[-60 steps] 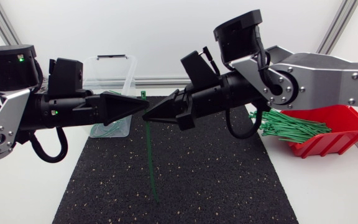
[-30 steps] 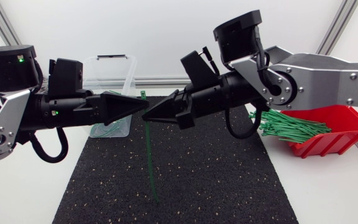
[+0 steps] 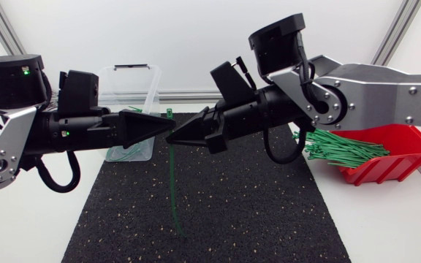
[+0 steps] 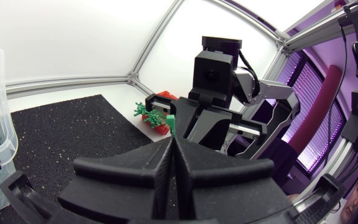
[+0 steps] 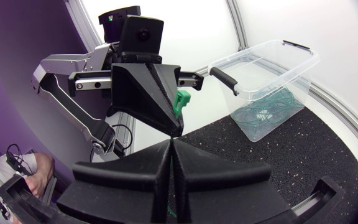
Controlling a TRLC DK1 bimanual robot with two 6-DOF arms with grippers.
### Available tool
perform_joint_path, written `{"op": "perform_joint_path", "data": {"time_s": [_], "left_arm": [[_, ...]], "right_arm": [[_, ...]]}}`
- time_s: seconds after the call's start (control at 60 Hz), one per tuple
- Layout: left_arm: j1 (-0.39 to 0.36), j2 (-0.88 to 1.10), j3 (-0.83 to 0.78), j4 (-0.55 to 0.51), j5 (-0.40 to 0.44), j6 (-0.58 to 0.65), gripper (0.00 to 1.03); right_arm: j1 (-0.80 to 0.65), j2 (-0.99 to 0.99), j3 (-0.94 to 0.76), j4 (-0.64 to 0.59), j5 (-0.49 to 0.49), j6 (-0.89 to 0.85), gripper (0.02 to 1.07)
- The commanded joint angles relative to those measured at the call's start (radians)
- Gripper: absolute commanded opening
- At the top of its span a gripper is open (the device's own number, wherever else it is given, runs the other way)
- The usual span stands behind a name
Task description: Take a green cable tie from the red box, thread the tail through the head to close it, then place it in the transparent bin on the left.
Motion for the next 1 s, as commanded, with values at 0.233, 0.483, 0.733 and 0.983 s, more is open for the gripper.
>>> {"op": "perform_joint_path", "data": {"time_s": [0.233, 0.483, 0.733, 0.983], "left_arm": [[-0.023, 0.006, -0.014, 0.010, 0.020, -0.028, 0.04], [0.046, 0.000, 0.025, -0.013, 0.018, -0.044, 0.04], [0.080, 0.008, 0.081, -0.103, -0.040, 0.050, 0.04], [0.021, 0.066, 0.186, -0.327, -0.258, 0.282, 0.04]], "right_arm": [[-0.010, -0.011, -0.006, 0.018, 0.022, 0.023, 0.16], [-0.069, -0.024, 0.034, -0.173, 0.102, -0.138, 0.65], [-0.113, -0.041, -0.014, -0.245, 0.342, -0.332, 0.67], [-0.145, -0.040, -0.047, -0.298, 0.533, -0.490, 0.98]]}}
